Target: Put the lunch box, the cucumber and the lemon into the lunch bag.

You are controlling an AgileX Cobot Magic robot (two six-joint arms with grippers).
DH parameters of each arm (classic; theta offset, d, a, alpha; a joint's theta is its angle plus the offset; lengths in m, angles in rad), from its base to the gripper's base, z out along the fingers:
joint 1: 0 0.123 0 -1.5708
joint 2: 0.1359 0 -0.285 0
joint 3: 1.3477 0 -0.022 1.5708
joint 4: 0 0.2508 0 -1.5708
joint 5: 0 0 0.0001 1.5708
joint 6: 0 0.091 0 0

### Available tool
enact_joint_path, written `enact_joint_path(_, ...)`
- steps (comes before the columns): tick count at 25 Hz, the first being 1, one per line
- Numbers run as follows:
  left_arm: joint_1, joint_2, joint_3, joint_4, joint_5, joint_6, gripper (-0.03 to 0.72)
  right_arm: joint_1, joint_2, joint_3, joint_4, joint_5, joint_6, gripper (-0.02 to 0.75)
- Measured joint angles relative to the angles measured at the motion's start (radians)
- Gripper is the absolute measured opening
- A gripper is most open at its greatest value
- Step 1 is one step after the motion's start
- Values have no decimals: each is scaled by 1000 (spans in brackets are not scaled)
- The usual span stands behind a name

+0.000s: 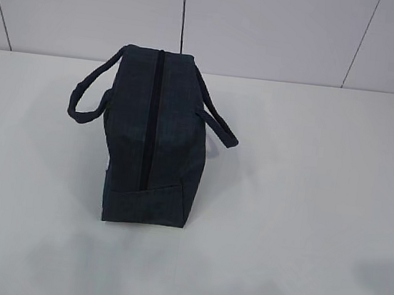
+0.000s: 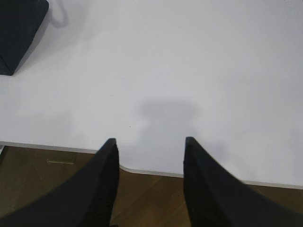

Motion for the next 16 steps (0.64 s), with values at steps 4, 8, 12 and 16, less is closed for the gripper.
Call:
enact_joint_path(4, 4, 0, 0, 0, 0, 0, 248, 0, 0, 0, 0, 0, 2, 342)
enact_joint_path(8, 4, 0, 0, 0, 0, 0, 248, 0, 0, 0, 0, 0, 2, 342)
enact_joint_path(12, 4, 0, 0, 0, 0, 0, 248, 0, 0, 0, 0, 0, 2, 342)
enact_joint_path(16, 4, 0, 0, 0, 0, 0, 247, 0, 0, 0, 0, 0, 2, 342)
